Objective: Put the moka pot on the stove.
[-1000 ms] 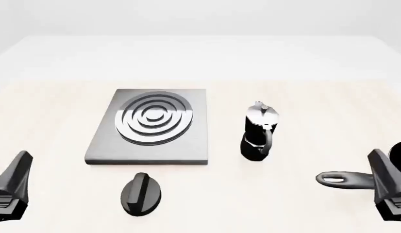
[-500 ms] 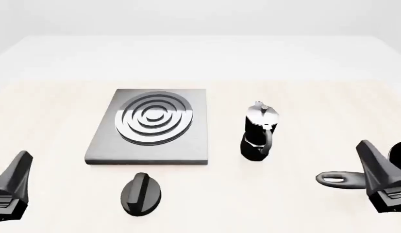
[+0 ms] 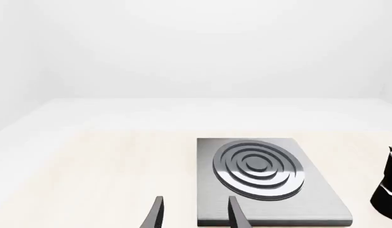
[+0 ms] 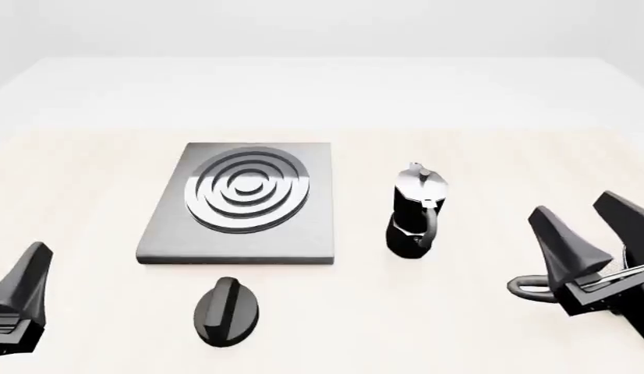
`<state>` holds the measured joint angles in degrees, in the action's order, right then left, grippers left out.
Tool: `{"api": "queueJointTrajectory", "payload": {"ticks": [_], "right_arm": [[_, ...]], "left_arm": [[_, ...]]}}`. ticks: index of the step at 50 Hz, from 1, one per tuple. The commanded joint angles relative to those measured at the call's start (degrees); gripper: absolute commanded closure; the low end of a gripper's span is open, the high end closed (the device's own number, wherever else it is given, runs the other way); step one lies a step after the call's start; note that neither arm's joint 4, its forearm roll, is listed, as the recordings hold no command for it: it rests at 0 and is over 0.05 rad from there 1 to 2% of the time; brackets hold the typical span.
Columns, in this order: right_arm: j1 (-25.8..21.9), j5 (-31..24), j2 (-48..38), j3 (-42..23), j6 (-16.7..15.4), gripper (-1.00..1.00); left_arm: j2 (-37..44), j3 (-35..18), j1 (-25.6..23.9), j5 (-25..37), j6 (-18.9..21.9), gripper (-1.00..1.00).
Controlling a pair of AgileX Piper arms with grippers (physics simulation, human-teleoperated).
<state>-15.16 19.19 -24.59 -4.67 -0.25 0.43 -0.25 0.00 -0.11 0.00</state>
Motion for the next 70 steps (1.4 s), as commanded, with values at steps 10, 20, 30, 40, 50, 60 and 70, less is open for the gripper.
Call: {"api": "queueJointTrajectory", "payload": {"ticks": [10, 20, 30, 40, 50, 60, 70], "right_arm": [[-3.6, 10.2, -10.8, 0.4, 0.4, -1.00], [-4.2, 12.7, -13.9, 0.0, 0.4, -1.00], [-5.0, 17.8, -20.0, 0.1, 0.1, -1.00], [-5.0, 22.2, -25.9, 0.1, 0.2, -1.00], [-5.7, 26.6, -32.2, -0.2, 1.0, -1.00], [-6.5, 32.4, -39.9, -0.8, 2.2, -1.00], [-7.3, 36.9, -46.1, -1.4, 3.3, -1.00]], "left_arm": [[0.0, 0.0, 0.0, 0.0, 0.0, -1.00], [0.0, 0.0, 0.0, 0.0, 0.0, -1.00], [0.0, 0.0, 0.0, 0.0, 0.0, -1.00], [0.0, 0.0, 0.0, 0.0, 0.0, -1.00], [0.0, 0.0, 0.0, 0.0, 0.0, -1.00], [0.0, 0.0, 0.0, 0.0, 0.0, -1.00], [0.0, 0.0, 0.0, 0.0, 0.0, -1.00]]}}
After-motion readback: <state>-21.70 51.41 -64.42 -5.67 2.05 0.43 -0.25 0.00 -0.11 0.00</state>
